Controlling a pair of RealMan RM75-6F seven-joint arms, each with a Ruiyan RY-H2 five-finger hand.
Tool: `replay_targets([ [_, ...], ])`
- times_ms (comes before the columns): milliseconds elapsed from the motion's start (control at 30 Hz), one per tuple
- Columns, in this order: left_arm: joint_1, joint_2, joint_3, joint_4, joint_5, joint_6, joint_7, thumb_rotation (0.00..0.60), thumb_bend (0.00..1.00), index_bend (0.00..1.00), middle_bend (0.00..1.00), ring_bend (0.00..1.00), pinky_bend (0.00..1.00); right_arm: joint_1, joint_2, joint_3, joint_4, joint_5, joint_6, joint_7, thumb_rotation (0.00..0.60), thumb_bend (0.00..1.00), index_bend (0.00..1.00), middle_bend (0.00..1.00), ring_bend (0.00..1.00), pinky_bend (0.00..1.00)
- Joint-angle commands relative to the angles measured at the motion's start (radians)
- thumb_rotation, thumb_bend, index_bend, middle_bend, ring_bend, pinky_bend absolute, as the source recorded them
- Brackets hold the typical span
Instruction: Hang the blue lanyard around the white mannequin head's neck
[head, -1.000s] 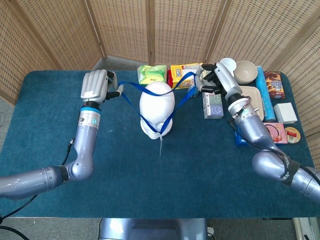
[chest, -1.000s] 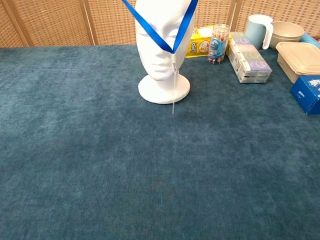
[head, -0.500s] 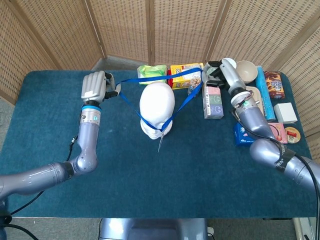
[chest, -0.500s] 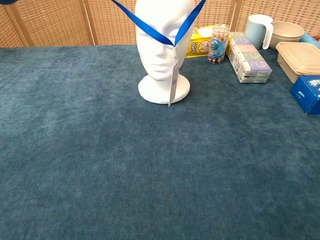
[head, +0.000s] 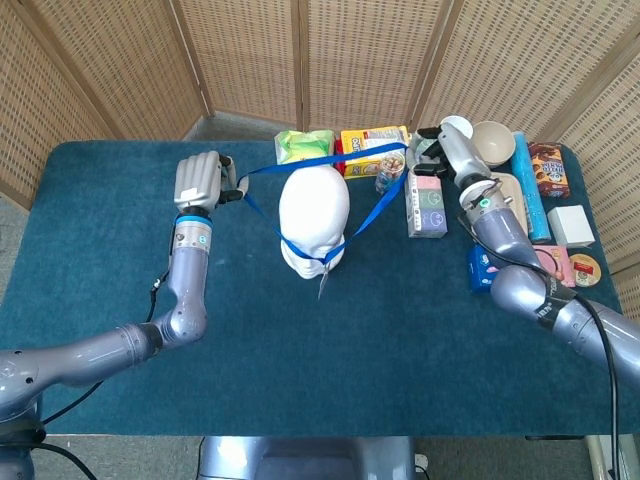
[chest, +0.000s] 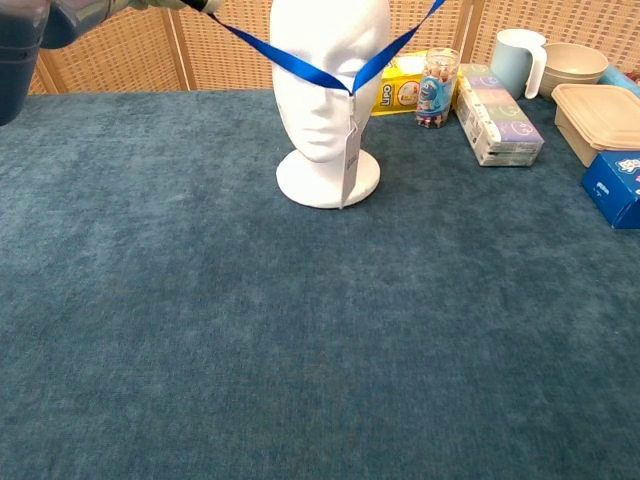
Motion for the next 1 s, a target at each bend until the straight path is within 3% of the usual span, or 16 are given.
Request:
replay_targets([
  [33,0.005,0.008,0.007,-0.017,-0.012,-0.022,0.011,0.457,0.31,0.54,0.73,0.7,0.76,0.0,-0.001,-0.005,0.004,-0.016,-0.013,-0.001,0.6,0.59,0.6,0.88,0.99,1.0],
  [100,0.007,0.018,0.009,-0.03,-0.023,-0.035,0.021,0.457,0.27,0.35,0.54,0.48,0.6,-0.001,0.002,-0.007,0.006,-0.028,-0.028,0.001,0.599,0.57,0.53,0.78,0.93,0.96],
  [167,0.008,0.028,0.012,-0.042,-0.029,-0.04,0.031,0.453,0.21,0.22,0.37,0.3,0.45,-0.002,0.01,-0.007,0.009,-0.044,-0.066,0.01,0.574,0.55,0.44,0.64,0.76,0.82],
  [267,0.009,0.035,0.016,-0.051,-0.035,-0.045,0.037,0.447,0.17,0.19,0.27,0.18,0.35,-0.004,0.017,-0.003,0.017,-0.07,-0.123,0.031,0.5,0.51,0.37,0.47,0.54,0.64],
  [367,0.009,0.038,0.022,-0.055,-0.044,-0.048,0.047,0.444,0.16,0.16,0.25,0.14,0.31,-0.008,0.021,0.004,0.025,-0.099,-0.172,0.056,0.468,0.48,0.33,0.38,0.42,0.5],
  [567,0.002,0.05,0.041,-0.06,-0.084,-0.07,0.095,0.441,0.14,0.11,0.22,0.11,0.28,-0.009,0.025,0.003,0.046,-0.136,-0.226,0.085,0.443,0.43,0.28,0.29,0.3,0.35],
  [800,0.01,0.07,0.058,-0.087,-0.073,-0.064,0.099,0.452,0.11,0.07,0.2,0.11,0.26,-0.037,0.032,0.023,0.036,-0.176,-0.208,0.128,0.446,0.43,0.27,0.27,0.26,0.32],
  [1000,0.121,0.149,0.093,-0.232,0.07,0.028,-0.018,0.451,0.11,0.07,0.2,0.14,0.26,-0.155,0.057,0.078,-0.062,-0.278,-0.035,0.198,0.447,0.42,0.31,0.3,0.27,0.32],
])
